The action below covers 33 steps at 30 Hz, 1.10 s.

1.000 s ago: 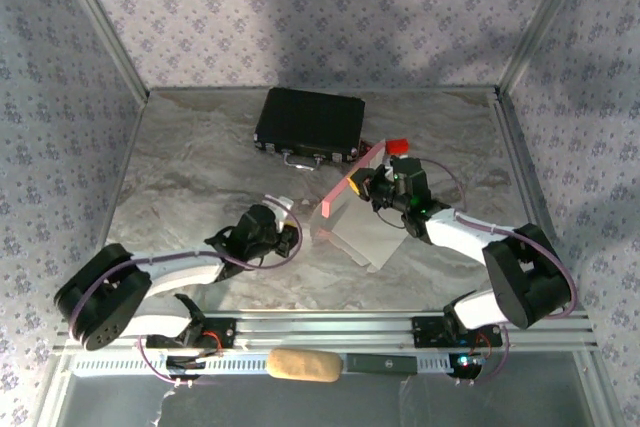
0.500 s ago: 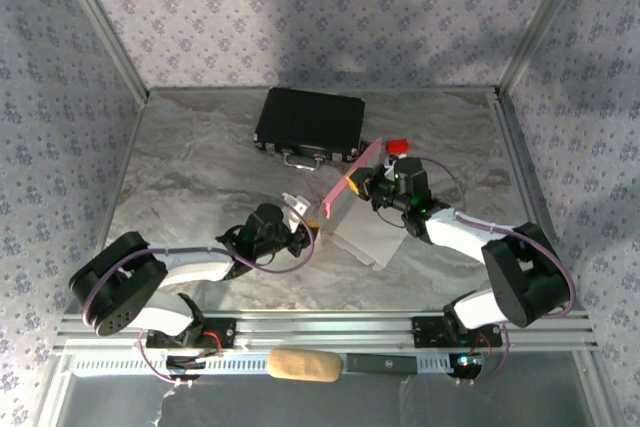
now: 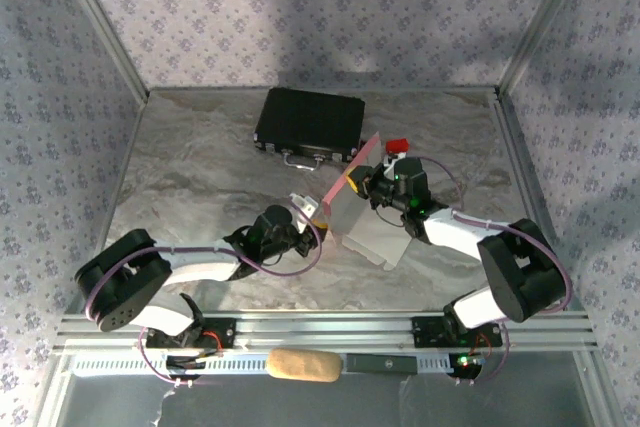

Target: Fold the paper box

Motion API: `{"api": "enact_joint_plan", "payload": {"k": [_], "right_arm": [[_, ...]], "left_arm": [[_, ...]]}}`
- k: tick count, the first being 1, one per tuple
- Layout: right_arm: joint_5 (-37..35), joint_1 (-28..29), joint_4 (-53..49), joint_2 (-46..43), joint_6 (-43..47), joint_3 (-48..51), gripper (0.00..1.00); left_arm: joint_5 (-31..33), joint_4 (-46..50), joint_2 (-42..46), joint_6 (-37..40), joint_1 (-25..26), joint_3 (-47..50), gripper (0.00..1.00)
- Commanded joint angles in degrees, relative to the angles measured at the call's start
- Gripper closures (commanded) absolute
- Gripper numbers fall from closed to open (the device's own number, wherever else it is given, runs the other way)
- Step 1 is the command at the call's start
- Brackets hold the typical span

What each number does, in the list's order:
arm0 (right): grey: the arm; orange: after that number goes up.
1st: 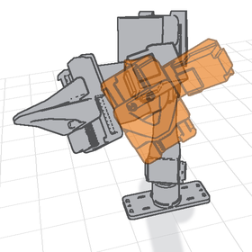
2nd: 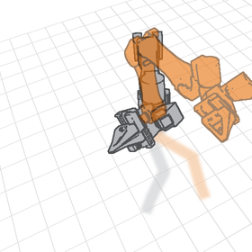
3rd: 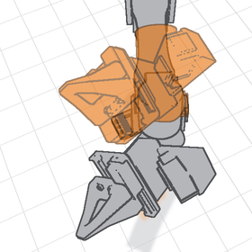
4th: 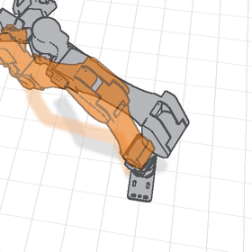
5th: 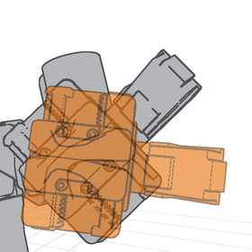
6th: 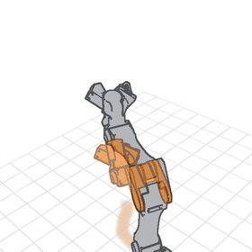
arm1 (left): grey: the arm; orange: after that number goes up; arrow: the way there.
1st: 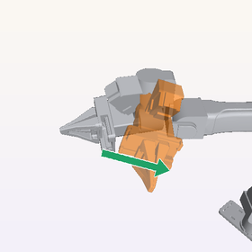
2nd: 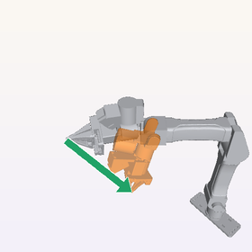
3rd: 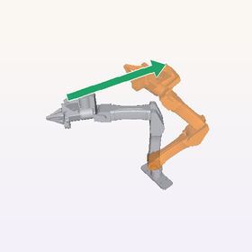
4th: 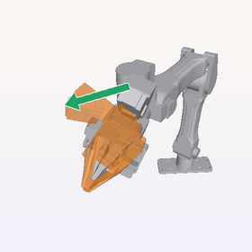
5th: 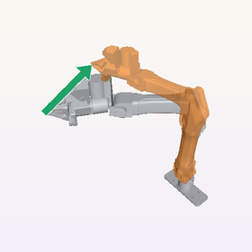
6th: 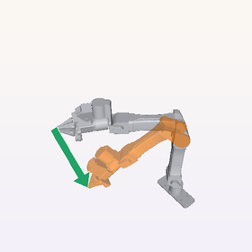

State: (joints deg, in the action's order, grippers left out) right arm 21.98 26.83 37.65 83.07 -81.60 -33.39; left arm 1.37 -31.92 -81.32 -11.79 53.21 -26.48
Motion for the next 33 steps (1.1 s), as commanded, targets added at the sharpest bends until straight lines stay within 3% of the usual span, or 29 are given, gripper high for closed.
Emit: {"api": "enact_joint_plan", "payload": {"k": [1,18,33], "right_arm": [[1.5,0.0,5.9,1.2,-0.4,1.5,1.00],[1.3,1.8,17.0,8.5,-4.4,-1.9,1.00],[6.7,-2.5,26.7,9.9,-4.2,7.1,1.00]], "left_arm": [[2.6,-2.7,0.0,0.3,1.0,-1.9,0.62],[7.0,3.9,8.3,1.4,-1.8,1.2,0.57],[4.9,2.9,1.0,2.6,-0.3,-1.9,0.59]]}}
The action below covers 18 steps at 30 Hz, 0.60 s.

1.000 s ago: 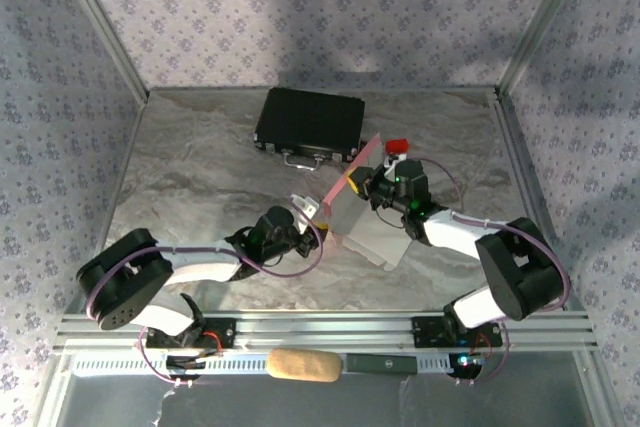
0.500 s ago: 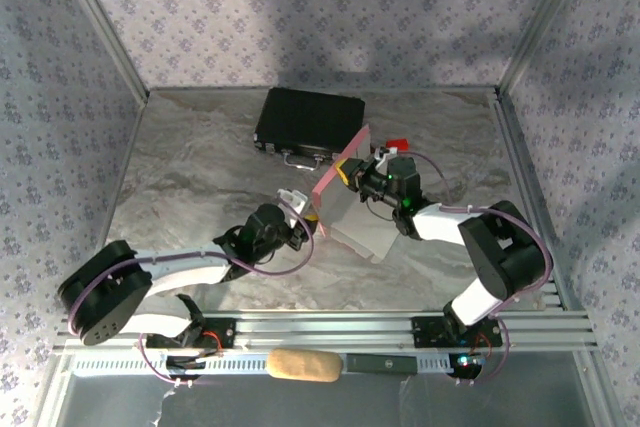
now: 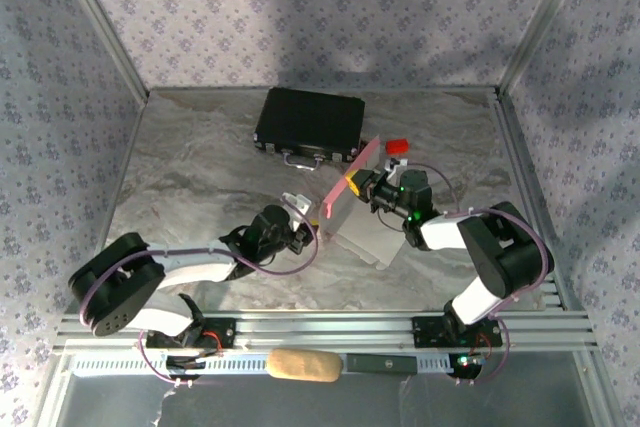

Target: Fold the paper box

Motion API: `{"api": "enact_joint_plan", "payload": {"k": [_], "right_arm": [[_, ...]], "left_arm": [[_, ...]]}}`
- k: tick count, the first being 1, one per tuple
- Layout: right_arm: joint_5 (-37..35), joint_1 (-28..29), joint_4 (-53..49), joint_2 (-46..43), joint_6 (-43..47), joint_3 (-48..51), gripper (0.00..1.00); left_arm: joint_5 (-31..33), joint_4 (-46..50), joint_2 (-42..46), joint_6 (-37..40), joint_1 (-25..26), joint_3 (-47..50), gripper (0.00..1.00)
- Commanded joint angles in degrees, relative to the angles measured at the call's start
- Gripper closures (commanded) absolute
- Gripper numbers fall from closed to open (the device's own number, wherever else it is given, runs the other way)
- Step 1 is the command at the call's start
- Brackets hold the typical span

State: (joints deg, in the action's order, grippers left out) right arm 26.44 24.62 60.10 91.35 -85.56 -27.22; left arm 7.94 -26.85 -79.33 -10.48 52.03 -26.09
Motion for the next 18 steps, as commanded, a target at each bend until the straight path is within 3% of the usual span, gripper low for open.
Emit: {"api": "enact_joint_plan", "payload": {"k": [1,10,18], "right_arm": [[2.4,-0.4,4.5,1.9,-0.2,0.9,1.00],[2.7,-0.6,4.1,1.7,0.0,0.6,1.00],[2.6,-0.9,3.2,0.1,0.0,0.5,1.00]], "left_arm": [[-2.0,-2.8,-1.0,1.5,1.1,-2.2,0.60],[-5.2,-9.8,-0.1,4.0,2.5,0.7,0.64],[-8.1,-13.6,-2.2,2.5,2.5,1.2,0.58]]}}
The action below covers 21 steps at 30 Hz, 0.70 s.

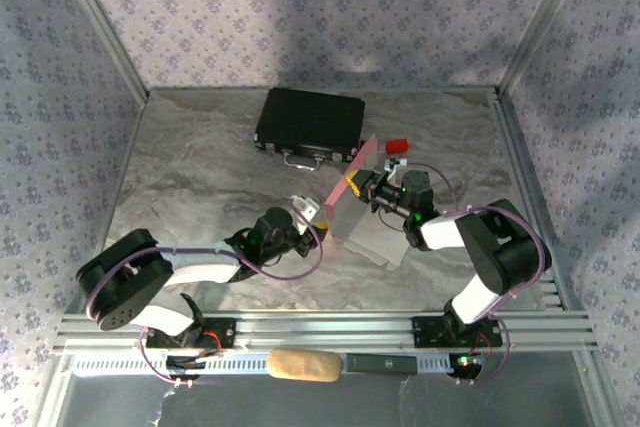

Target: Fold the paper box

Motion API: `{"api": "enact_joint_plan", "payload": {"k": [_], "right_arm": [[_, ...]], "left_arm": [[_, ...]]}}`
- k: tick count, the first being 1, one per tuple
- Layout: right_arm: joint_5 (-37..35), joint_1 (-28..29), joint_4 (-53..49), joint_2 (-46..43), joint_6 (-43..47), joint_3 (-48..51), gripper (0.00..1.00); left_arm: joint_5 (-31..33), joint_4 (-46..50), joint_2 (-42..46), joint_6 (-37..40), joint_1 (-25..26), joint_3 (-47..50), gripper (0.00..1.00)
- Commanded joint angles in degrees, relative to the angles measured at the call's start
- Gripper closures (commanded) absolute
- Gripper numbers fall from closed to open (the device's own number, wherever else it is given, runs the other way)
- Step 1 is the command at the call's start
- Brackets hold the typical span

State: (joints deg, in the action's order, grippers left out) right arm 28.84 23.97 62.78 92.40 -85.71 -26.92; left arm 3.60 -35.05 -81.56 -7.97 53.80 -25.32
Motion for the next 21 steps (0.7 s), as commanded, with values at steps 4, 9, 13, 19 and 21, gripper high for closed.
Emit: {"api": "enact_joint_plan", "payload": {"k": [4,9,13,19,21], "right_arm": [[0.4,-0.6,0.0,-1.5,0.0,-0.1,1.00],[0.5,-0.6,-0.5,-1.7,0.0,-0.4,1.00],[0.5,-0.6,-0.5,-1.6,0.0,-0.6,1.00],[0.4,-0.3,-0.8,-1.8,-0.2,-0.8,1.00],[0.5,-0.3,-0.7,-2.1,-0.1,-0.7,1.00]], "left_arm": [[-4.2,-4.7,1.3,-0.4,0.9,1.7,0.56],[-6.8,-4.6,2.1,-0.4,0.9,1.9,0.55],[-7.1,-4.5,2.9,-0.4,1.0,2.4,0.54],[-8.7,-9.3,0.4,-0.9,1.0,2.1,0.54],[-8.3,-11.2,-0.8,-1.2,1.2,2.0,0.53]]}}
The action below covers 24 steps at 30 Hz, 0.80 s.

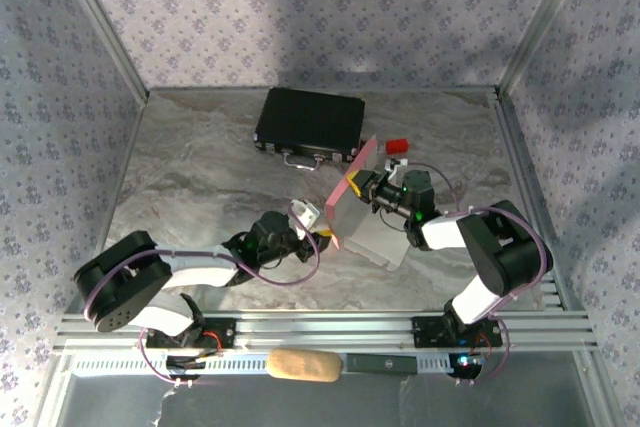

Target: Fold the paper box

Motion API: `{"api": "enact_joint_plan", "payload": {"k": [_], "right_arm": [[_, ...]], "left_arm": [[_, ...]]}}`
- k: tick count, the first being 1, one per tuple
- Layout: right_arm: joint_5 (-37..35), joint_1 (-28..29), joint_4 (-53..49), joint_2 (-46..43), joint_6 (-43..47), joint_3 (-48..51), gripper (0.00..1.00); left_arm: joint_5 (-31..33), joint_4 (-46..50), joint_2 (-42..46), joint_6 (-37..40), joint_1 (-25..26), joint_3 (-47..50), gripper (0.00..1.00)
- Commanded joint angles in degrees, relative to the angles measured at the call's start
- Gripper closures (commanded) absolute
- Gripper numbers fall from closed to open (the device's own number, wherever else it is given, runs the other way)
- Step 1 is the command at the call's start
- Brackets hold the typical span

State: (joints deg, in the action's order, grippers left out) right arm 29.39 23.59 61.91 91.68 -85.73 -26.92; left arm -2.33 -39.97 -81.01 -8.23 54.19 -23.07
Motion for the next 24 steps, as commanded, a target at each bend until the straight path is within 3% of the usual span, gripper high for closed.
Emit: {"api": "enact_joint_plan", "payload": {"k": [1,10,24], "right_arm": [[-0.2,0.1,0.0,-1.4,-0.1,-0.8,1.00],[-0.2,0.4,-0.1,-1.8,-0.4,-0.8,1.00],[-0.8,0.7,2.7,-1.1,-0.2,0.8,1.00]], "left_arm": [[-2.0,-6.8,-2.0,-0.9,0.8,-0.3,0.53],[1.7,-15.0,-7.2,-3.2,0.8,-0.5,0.51],[3.3,-17.5,-10.5,-5.6,1.3,-2.9,0.52]]}}
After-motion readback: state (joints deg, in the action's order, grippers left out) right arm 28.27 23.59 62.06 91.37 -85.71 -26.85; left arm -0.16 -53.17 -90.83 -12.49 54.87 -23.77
